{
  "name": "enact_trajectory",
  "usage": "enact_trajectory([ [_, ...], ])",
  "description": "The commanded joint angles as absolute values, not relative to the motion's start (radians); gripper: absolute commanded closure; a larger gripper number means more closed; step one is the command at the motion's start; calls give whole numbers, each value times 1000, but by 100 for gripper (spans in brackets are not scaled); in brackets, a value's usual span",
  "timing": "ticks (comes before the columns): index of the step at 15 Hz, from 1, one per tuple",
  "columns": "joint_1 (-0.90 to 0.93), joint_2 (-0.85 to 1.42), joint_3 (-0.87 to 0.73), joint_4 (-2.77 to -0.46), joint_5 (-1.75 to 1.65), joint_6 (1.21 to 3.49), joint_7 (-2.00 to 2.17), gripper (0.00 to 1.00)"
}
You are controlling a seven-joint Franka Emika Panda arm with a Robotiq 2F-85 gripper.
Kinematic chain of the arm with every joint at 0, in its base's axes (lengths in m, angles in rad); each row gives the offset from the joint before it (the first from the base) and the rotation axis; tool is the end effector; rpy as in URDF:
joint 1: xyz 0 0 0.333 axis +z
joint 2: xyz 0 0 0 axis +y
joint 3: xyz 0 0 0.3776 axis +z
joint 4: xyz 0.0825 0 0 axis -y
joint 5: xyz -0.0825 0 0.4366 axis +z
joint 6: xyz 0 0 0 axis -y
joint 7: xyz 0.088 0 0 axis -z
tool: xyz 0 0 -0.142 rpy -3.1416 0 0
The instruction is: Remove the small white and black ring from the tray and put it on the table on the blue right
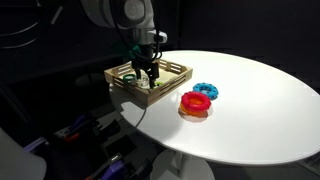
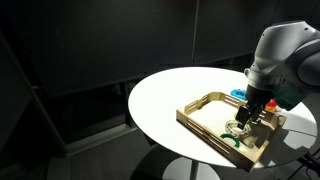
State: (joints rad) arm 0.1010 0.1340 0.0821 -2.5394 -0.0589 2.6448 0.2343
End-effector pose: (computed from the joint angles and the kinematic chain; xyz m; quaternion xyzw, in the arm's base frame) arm 0.4784 0.0903 0.1996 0.9999 0.0002 -0.0119 0.0109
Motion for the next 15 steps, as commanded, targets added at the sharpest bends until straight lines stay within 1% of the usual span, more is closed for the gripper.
enact_trajectory([
  [1, 112, 158, 58, -2518, -111, 2662, 262, 0],
  [9, 124, 184, 36, -2498, -165, 2665, 279, 0],
  [10, 126, 186, 36, -2495, -166, 2664, 280, 5],
  [11, 129, 188, 34, -2492, -169, 2662, 282, 21],
  [12, 132, 188, 32, -2489, -171, 2660, 284, 30],
  [13, 134, 187, 31, -2486, -173, 2657, 285, 32],
  [15, 136, 183, 29, -2477, -181, 2652, 290, 48],
])
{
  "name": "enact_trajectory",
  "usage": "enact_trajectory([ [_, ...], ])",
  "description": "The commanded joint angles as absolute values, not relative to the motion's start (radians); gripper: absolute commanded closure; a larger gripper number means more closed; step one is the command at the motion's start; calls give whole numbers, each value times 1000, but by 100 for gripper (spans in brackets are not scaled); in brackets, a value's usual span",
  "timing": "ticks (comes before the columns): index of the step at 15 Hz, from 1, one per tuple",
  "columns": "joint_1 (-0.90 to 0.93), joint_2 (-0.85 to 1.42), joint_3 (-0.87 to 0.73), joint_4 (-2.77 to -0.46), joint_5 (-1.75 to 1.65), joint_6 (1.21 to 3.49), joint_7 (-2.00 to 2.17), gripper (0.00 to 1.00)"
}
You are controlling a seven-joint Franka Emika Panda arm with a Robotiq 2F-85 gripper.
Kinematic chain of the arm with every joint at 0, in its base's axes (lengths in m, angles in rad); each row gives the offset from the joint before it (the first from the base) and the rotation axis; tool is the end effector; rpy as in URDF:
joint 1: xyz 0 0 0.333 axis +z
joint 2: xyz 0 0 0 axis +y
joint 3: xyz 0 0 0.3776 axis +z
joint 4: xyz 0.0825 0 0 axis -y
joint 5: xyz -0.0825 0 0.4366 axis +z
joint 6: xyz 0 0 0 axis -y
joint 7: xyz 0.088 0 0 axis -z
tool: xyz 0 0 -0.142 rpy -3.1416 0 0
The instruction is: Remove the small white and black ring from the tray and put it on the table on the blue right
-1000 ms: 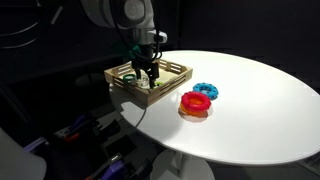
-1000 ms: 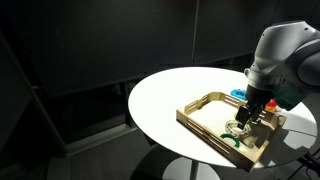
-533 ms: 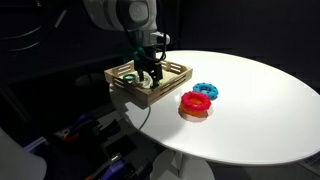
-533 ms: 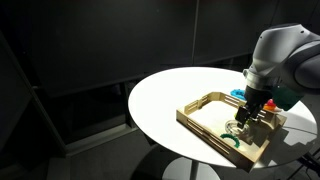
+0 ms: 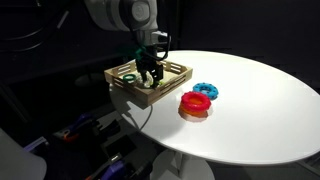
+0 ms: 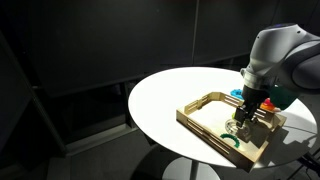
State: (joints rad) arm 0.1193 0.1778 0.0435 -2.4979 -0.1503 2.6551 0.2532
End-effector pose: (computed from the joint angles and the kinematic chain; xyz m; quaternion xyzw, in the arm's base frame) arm 0.4957 0.0839 0.1933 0.9993 0.0213 -0.0034 0.0320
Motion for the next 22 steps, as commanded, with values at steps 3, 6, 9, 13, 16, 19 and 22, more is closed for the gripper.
enact_trajectory([
  [3, 136, 178, 29, -2465, -181, 2647, 293, 73],
  [6, 138, 171, 30, -2455, -179, 2641, 297, 86],
  [9, 139, 157, 34, -2438, -173, 2634, 301, 96],
  [13, 143, 149, 38, -2427, -166, 2626, 302, 95],
  [16, 146, 144, 40, -2420, -163, 2624, 300, 95],
  [19, 146, 140, 39, -2408, -164, 2622, 299, 95],
  [22, 140, 139, 31, -2383, -170, 2614, 302, 95],
])
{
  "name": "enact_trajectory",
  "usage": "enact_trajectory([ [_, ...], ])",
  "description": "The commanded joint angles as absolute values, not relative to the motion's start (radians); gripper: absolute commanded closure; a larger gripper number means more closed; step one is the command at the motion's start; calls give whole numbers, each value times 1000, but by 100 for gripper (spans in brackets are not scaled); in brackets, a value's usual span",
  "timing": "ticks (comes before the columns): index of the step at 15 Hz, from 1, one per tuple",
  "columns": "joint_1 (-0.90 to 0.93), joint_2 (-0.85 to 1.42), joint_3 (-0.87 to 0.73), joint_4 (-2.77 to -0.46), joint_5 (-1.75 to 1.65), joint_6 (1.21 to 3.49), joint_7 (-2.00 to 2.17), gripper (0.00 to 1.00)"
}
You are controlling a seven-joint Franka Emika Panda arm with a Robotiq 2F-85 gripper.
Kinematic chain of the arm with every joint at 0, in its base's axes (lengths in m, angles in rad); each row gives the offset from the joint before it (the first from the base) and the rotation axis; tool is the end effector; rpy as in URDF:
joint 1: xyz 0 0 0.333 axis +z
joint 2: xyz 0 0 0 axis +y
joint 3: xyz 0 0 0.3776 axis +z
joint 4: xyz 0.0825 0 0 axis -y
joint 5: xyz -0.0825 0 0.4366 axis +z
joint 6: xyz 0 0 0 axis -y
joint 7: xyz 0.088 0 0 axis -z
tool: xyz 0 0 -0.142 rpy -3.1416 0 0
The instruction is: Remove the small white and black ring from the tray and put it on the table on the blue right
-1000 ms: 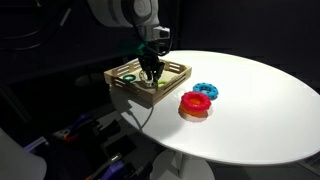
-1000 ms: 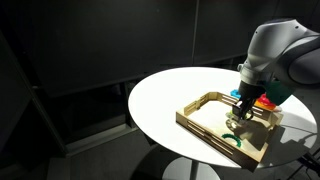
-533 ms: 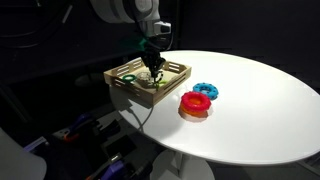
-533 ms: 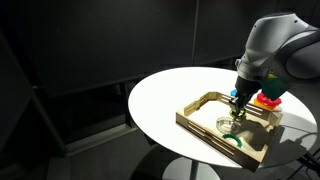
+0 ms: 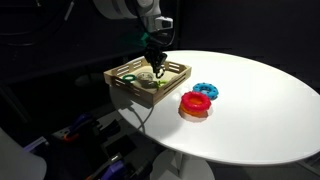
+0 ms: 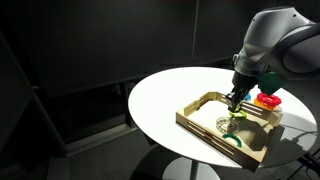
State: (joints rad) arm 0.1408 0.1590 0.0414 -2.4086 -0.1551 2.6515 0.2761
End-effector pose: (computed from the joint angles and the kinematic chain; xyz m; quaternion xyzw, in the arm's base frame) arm 0.5377 0.1011 0.2368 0.9983 0.0195 0.0492 0.0256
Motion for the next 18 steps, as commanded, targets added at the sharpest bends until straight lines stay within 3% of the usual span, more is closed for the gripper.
enact_trajectory([
  [1, 136, 139, 27, -2373, -171, 2611, 303, 95],
  [18, 67, 198, -141, -2269, -377, 2572, 464, 95],
])
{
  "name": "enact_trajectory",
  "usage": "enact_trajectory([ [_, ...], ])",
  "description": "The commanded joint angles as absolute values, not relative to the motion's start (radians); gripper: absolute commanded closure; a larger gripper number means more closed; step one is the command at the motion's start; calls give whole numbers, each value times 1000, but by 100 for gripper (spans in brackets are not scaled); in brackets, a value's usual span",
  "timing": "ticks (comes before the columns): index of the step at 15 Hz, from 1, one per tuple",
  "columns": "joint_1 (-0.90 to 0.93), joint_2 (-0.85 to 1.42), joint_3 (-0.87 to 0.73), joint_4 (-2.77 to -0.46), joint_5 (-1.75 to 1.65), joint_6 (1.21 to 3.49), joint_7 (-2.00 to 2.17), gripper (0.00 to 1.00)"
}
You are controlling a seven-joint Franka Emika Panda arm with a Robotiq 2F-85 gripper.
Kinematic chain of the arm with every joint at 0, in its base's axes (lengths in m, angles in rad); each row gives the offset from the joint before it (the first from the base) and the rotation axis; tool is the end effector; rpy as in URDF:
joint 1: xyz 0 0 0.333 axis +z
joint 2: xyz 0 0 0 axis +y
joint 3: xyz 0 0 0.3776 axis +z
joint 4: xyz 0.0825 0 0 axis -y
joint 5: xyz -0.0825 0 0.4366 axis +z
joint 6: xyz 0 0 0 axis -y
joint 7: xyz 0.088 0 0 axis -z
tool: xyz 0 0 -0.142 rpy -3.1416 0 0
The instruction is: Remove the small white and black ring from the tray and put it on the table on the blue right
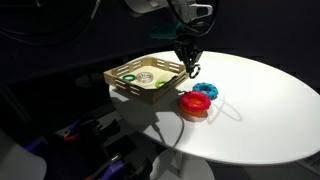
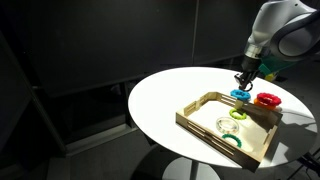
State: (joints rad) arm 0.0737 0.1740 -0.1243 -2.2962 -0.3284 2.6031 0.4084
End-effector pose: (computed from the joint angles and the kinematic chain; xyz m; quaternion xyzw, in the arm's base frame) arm 0.5881 -0.0291 0.2717 0.9883 -0.0912 0.0822 0.0904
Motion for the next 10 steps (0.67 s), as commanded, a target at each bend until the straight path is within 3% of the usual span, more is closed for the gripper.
enact_trajectory([
  [1, 67, 204, -149, -2268, -388, 2568, 474, 95],
  [5, 67, 222, -168, -2265, -400, 2552, 499, 94],
  [6, 68, 225, -171, -2265, -398, 2549, 502, 73],
  [10, 69, 226, -172, -2262, -390, 2538, 499, 42],
])
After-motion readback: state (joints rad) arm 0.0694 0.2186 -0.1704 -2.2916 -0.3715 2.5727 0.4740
